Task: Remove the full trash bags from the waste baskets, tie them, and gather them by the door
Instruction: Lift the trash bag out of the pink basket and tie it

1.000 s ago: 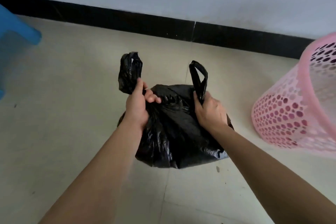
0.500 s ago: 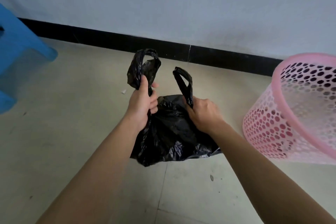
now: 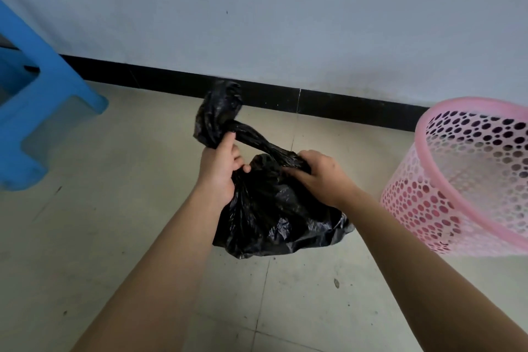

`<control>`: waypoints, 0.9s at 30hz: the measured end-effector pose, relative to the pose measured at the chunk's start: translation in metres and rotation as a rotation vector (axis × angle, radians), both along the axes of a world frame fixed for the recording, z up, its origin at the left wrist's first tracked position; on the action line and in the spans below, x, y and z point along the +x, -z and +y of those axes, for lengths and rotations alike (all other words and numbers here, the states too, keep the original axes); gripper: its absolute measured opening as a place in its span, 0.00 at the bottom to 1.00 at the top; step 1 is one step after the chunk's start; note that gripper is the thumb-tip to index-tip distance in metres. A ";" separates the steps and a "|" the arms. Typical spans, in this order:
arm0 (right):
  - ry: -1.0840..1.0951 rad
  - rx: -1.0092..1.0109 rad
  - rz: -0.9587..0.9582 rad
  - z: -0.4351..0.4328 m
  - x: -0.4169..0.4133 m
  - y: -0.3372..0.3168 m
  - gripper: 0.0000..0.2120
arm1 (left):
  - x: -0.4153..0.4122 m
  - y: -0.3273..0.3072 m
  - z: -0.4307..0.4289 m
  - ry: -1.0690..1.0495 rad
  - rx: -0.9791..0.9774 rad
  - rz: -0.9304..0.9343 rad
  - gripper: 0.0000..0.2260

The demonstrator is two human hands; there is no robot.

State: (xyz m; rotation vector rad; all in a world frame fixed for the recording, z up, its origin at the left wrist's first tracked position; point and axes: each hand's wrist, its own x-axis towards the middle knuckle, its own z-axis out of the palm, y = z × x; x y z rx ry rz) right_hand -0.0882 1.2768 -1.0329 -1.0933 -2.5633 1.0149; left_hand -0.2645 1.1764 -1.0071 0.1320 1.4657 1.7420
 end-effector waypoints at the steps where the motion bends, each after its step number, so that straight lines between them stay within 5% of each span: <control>1: -0.007 0.002 -0.005 0.002 0.003 0.000 0.14 | -0.004 0.000 0.000 -0.030 0.013 -0.057 0.12; 5: 0.083 -0.040 0.001 0.003 0.010 0.001 0.10 | -0.011 0.001 -0.004 0.053 0.003 -0.078 0.10; 8: 0.151 -0.053 0.067 -0.003 0.010 -0.002 0.09 | -0.016 0.011 -0.007 0.193 0.031 -0.013 0.17; 13: 0.054 0.009 0.187 -0.005 0.003 -0.027 0.08 | -0.021 0.009 -0.024 0.502 0.002 0.112 0.14; 18: -0.196 -0.001 -0.266 -0.007 -0.008 -0.028 0.07 | -0.023 0.006 -0.034 0.710 0.003 0.094 0.15; 20: -0.217 -0.026 -0.299 -0.008 -0.009 -0.021 0.09 | -0.019 0.005 -0.031 0.647 -0.017 0.086 0.18; 24: -0.127 -0.212 -0.177 -0.003 -0.007 -0.022 0.12 | -0.018 -0.002 -0.028 0.579 0.019 0.007 0.12; 27: -0.005 -0.678 0.073 0.002 0.001 -0.034 0.24 | -0.016 -0.006 -0.028 0.637 -0.013 0.049 0.14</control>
